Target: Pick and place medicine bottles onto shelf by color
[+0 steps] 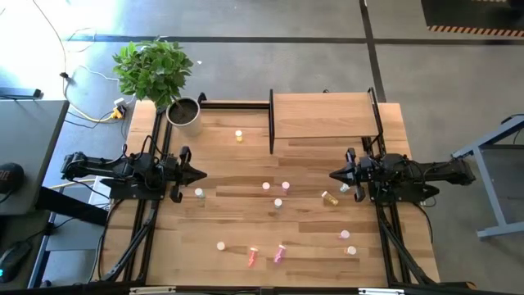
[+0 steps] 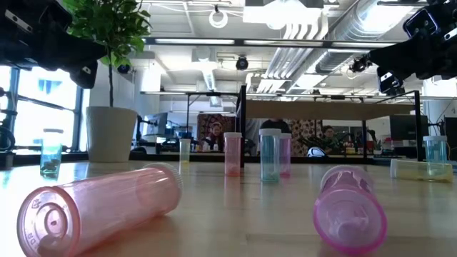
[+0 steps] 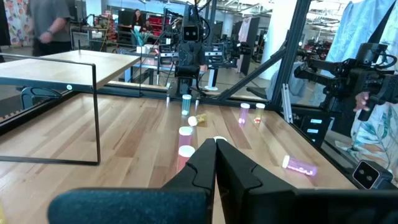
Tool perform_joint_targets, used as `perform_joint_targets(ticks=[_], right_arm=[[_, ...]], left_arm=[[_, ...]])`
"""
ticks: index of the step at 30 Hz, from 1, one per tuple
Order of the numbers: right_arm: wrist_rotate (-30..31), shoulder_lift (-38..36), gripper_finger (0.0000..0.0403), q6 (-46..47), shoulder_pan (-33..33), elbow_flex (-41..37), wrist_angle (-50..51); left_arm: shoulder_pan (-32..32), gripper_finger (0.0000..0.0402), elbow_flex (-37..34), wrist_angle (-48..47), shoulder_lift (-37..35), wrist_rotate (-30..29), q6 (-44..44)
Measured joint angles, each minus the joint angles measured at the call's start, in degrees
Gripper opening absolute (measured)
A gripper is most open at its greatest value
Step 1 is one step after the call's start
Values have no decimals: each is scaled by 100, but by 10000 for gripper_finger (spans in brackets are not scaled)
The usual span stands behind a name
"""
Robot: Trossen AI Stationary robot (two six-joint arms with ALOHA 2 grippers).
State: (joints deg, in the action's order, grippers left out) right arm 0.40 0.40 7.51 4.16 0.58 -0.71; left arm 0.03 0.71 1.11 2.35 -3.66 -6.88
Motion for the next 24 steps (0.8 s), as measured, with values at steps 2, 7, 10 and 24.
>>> perform_joint_targets(ticks=[2,7,10,24], right_arm=[[2,0,0,0,-2,0,-16],[2,2,0,85,0,0,-26],[2,2,0,710,-1,-1,-31],[2,0,0,1617,0,0,-72]], left_arm=[[-1,1,0,2,1,0,0],[-2,1,0,2,2,0,-1],[0,0,0,2,1,0,0],[0,1,-2,0,0,0,-2]])
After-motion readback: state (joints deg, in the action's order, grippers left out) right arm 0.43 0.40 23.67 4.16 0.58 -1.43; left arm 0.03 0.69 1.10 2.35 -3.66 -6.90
